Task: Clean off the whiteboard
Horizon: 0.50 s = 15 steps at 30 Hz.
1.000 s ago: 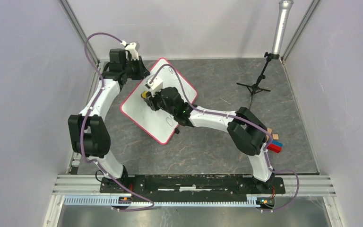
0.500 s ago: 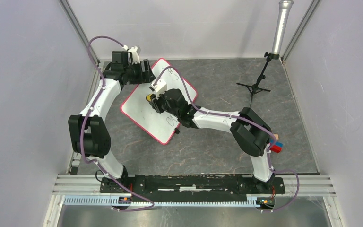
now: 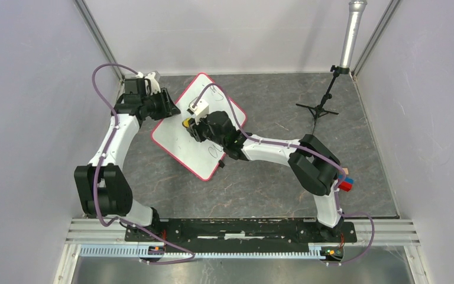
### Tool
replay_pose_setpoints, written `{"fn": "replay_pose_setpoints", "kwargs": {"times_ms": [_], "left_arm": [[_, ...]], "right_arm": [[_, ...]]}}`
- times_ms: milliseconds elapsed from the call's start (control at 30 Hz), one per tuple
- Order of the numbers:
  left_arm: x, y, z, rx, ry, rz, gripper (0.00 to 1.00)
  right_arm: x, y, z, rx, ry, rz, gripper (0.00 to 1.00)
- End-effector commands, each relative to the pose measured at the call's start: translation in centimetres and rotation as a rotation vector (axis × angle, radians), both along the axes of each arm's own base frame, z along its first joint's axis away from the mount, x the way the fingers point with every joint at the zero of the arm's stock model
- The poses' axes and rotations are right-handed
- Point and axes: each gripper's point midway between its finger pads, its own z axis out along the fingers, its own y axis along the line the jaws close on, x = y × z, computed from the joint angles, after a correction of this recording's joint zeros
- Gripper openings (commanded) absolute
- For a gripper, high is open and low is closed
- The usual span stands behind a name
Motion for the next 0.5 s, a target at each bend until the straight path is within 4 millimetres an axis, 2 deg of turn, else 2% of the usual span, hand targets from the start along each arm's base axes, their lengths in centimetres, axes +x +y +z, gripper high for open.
{"fn": "replay_pose_setpoints", "kwargs": {"times_ms": [0,133,233,400,467], "left_arm": [[-1.0,0.0,-0.1,0.020,-0.022,-0.011,0.43],[-1.3,-0.2,-0.3,0.017,-0.046,-0.033,0.29],[-1.3,-0.4,-0.7,0.004,-0.048,-0.039,0.22],[-1.0,-0.6,-0.9,-0.009,-0.045,-0.039,0.16],[-0.9,-0.7,-1.1,-0.011,-0.036,-0.042,0.14]], "right_arm": [[-1.6,1.1,1.9,0.031,-0.030,0.067,0.31],[-2.5,1.8,2.7,0.026,-0.057,0.089,0.31],[-4.2,2.9,3.0,0.022,-0.089,0.132,0.31],[-7.0,5.3,3.1,0.020,-0.114,0.209,0.31],[-7.2,5.6,3.2,0.045,-0.087,0.206,0.31]]}}
